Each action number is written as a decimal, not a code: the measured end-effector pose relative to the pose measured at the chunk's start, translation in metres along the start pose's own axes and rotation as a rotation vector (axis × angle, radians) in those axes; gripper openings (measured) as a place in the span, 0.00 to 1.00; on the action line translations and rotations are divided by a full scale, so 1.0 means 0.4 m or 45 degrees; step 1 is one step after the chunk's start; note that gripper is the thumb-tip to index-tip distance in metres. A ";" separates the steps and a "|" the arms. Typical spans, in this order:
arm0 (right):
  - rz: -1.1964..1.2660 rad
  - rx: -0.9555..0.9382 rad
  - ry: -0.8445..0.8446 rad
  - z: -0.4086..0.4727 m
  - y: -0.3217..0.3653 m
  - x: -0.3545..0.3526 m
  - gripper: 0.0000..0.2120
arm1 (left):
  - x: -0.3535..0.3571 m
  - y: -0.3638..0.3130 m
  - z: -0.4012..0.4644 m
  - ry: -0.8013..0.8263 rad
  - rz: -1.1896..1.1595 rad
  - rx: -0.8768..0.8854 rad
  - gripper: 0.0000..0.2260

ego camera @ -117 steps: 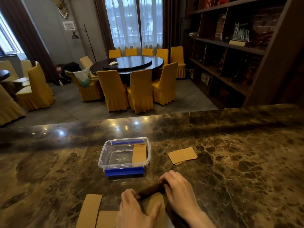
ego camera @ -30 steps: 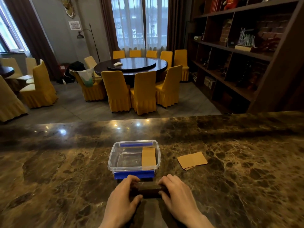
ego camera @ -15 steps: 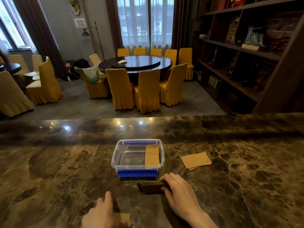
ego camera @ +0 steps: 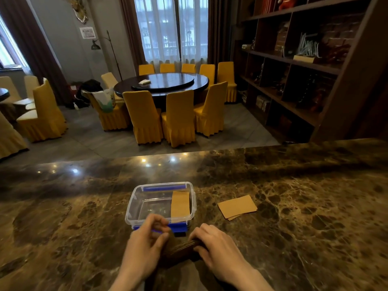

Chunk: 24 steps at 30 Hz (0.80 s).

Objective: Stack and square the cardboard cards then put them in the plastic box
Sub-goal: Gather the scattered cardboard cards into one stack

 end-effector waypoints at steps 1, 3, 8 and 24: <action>0.027 0.013 -0.021 0.001 -0.005 -0.004 0.14 | 0.035 -0.018 0.002 0.057 -0.027 0.041 0.14; 0.069 0.049 -0.058 0.001 -0.028 -0.018 0.20 | 0.094 -0.043 0.004 0.119 -0.064 0.095 0.14; 0.073 0.040 -0.064 -0.009 -0.085 -0.051 0.13 | 0.174 -0.107 0.019 0.170 -0.073 0.179 0.17; 0.230 0.482 -0.257 0.030 -0.451 -0.311 0.17 | 0.392 -0.260 0.242 0.279 0.065 0.208 0.16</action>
Point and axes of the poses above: each hand's wrist, its own z-axis towards the middle knuckle, its own x-axis out of the palm, y = z × x, the point moved 10 cm from there along z, towards the middle knuckle, and after that the axes turned 4 degrees about x, right-handed, at the moved point
